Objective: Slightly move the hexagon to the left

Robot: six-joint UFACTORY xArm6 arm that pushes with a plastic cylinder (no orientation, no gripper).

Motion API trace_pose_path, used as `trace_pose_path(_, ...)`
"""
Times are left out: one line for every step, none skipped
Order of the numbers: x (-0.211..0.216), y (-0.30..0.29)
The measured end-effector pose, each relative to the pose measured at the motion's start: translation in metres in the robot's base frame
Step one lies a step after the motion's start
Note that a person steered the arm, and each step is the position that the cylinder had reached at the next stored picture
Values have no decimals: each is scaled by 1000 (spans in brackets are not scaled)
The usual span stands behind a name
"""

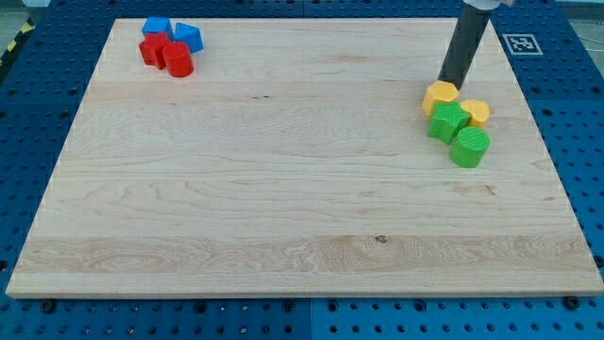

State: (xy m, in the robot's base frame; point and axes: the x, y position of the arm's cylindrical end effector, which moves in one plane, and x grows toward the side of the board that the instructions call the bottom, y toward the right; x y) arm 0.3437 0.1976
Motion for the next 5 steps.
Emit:
trace_pose_path(0,3)
trace_pose_path(0,24)
trace_pose_path(8,34)
trace_pose_path(13,35)
trace_pose_path(20,44)
